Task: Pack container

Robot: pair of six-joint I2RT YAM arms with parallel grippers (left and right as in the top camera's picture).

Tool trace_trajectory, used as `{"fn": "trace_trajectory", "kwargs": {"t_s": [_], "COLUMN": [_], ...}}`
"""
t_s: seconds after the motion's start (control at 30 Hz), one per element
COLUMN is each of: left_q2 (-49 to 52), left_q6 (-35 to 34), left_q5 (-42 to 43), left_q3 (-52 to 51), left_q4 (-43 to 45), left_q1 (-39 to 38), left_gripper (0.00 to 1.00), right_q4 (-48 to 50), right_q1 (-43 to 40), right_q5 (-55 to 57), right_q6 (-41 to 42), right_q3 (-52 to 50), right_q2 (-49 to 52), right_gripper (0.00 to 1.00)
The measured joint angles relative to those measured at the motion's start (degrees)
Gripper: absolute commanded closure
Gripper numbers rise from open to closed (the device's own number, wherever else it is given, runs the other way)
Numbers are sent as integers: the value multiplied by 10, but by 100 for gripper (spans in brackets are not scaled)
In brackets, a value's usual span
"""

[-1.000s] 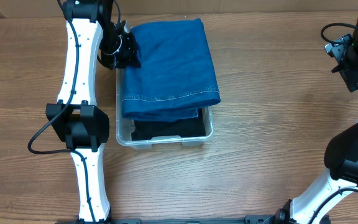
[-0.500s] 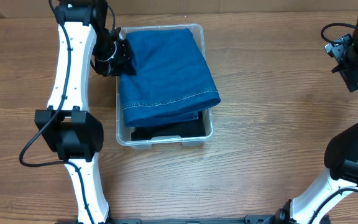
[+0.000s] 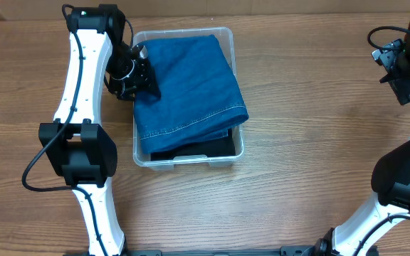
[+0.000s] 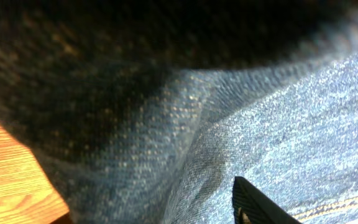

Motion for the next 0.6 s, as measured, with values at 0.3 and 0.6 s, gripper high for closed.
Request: {"fn": "trace_trajectory", "kwargs": {"t_s": [0.3,0.6], "left_q2": [0,-15], "left_q6": [21,18], "left_q5": [17,37], "left_q3": [103,220], "left_q4": [8,4], "left_q1": [4,-5], "left_gripper": [64,74], "right_q4": [0,0], "right_q1": [0,0], "right_q5": [0,0], "right_q6": [0,0], "right_q3": [0,0], "right_q2": [0,0], "right_gripper": [0,0]}}
